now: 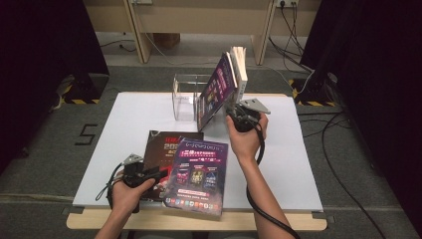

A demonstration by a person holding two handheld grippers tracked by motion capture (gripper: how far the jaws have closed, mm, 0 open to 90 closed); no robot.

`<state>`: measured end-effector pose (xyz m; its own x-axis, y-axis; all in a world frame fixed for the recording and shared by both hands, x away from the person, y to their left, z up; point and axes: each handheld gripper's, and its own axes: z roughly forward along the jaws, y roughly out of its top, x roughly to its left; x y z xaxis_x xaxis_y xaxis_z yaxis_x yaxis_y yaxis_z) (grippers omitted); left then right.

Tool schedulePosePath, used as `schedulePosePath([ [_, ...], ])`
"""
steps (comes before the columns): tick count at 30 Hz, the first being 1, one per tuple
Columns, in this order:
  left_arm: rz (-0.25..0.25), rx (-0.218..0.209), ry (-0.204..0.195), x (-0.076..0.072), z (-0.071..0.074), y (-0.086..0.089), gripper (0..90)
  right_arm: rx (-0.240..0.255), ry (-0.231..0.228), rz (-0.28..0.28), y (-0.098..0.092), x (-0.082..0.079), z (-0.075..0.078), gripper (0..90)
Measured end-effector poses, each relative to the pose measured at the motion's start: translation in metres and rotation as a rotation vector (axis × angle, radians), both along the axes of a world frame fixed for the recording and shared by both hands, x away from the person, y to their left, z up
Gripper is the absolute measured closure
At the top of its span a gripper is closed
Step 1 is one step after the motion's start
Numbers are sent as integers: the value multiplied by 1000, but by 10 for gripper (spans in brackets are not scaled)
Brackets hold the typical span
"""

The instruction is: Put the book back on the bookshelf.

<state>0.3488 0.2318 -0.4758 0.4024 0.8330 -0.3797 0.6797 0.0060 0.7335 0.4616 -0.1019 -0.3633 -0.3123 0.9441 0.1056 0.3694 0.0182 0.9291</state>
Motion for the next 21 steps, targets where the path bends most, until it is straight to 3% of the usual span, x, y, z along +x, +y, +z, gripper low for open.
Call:
schedulePosePath([
  [21,-11,-7,2,12,4,-8,518,5,119,64,-7,-19,-17,640],
])
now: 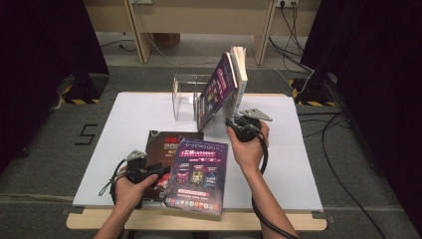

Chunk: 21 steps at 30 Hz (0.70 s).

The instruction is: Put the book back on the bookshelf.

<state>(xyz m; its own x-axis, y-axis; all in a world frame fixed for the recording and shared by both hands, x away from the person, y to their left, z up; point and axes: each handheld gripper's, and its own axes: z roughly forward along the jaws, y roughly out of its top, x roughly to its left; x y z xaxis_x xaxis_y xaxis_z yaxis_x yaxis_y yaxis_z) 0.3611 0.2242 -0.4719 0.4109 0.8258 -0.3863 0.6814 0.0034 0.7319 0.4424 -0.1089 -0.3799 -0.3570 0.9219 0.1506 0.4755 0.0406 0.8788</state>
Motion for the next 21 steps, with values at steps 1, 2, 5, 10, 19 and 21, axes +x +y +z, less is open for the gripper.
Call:
schedulePosePath([
  [1,0,1,3,1,0,-1,519,3,9,1,0,-1,-2,640],
  [2,1,-4,3,2,0,-2,521,-1,13,2,-1,-1,-4,640],
  [5,2,-14,11,6,-1,-4,526,0,47,9,-3,-3,-11,640],
  [10,4,-12,24,11,-5,-7,534,-3,102,21,-5,-5,-24,638],
  [19,11,-6,35,22,-8,-13,553,6,173,37,-7,-6,-42,638],
  [21,9,-10,38,25,-9,-14,559,14,197,35,-7,-7,-46,638],
])
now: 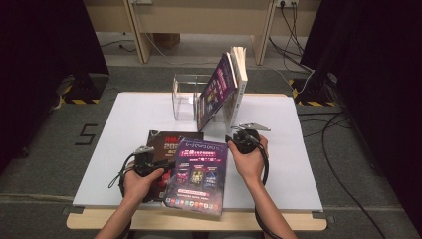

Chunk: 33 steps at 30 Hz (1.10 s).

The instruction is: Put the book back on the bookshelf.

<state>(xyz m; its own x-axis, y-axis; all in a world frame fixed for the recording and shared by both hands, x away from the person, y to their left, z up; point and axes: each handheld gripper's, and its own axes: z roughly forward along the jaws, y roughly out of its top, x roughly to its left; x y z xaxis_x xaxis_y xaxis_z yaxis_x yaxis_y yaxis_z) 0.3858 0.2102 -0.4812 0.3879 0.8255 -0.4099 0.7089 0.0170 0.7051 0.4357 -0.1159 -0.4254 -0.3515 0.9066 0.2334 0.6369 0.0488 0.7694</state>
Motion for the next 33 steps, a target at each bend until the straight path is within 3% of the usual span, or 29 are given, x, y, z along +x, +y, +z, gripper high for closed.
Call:
schedulePosePath([
  [9,9,4,23,9,-6,-4,577,26,111,7,-1,10,-19,629],
  [19,6,1,40,11,-11,-5,580,35,203,4,-3,23,-35,601],
  [24,0,-4,50,11,-11,-7,584,29,233,15,-1,29,-39,592],
  [33,-5,-20,57,11,-11,-6,589,20,235,20,3,35,-41,583],
])
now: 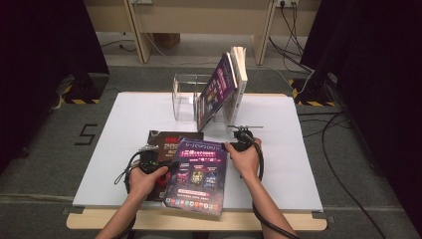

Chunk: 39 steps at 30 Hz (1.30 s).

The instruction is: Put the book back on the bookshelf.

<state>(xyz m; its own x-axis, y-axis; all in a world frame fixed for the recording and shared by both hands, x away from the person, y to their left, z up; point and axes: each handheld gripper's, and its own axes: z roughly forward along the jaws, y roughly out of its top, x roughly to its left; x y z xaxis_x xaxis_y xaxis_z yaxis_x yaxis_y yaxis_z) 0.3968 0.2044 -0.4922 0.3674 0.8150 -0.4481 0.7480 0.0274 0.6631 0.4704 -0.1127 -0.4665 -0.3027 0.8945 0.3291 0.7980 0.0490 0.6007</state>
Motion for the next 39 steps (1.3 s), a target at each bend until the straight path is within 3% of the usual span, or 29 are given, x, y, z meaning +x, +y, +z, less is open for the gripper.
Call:
schedulePosePath([
  [6,3,-15,7,0,-1,0,613,0,10,0,1,1,-1,577],
  [17,-18,35,10,-7,2,-3,641,3,14,-9,2,9,-5,567],
  [23,-46,22,22,-14,2,-8,642,-12,13,-11,4,15,-7,555],
  [39,-56,62,-4,-18,2,-13,627,1,20,6,1,26,-13,565],
])
